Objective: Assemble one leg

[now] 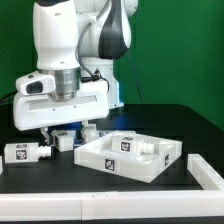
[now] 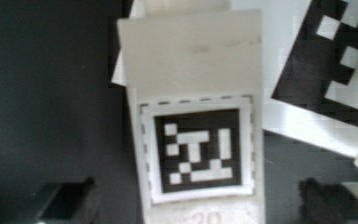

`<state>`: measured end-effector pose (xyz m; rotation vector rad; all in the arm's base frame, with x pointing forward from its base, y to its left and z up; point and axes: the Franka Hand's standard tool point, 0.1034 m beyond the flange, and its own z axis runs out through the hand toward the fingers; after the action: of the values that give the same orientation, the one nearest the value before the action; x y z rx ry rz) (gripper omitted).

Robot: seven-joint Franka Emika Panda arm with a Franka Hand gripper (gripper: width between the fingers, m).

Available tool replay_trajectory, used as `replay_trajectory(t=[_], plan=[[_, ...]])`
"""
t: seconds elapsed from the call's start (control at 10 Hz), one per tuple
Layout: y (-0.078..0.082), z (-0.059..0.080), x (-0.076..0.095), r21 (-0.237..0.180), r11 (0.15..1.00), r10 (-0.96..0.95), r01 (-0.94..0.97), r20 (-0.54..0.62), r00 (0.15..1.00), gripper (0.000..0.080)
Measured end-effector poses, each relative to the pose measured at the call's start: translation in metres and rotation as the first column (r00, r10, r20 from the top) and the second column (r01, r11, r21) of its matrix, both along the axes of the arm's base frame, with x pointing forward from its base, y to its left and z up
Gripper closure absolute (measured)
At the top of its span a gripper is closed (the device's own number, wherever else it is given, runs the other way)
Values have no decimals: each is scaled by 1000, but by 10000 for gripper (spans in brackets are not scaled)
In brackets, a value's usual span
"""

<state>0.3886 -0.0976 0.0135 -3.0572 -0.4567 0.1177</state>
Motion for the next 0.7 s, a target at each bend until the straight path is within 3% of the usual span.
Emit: replay_trajectory(t=[0.1, 0.3, 0.5, 0.7], plan=[[0, 3, 1, -1, 1000, -14, 14, 1, 1000, 179], [7, 29, 13, -7, 986, -169, 169, 17, 986, 159], [29, 45, 25, -14, 940, -341, 341, 2, 940, 151], [58, 52, 48, -38, 830, -558, 557, -20, 830, 150]])
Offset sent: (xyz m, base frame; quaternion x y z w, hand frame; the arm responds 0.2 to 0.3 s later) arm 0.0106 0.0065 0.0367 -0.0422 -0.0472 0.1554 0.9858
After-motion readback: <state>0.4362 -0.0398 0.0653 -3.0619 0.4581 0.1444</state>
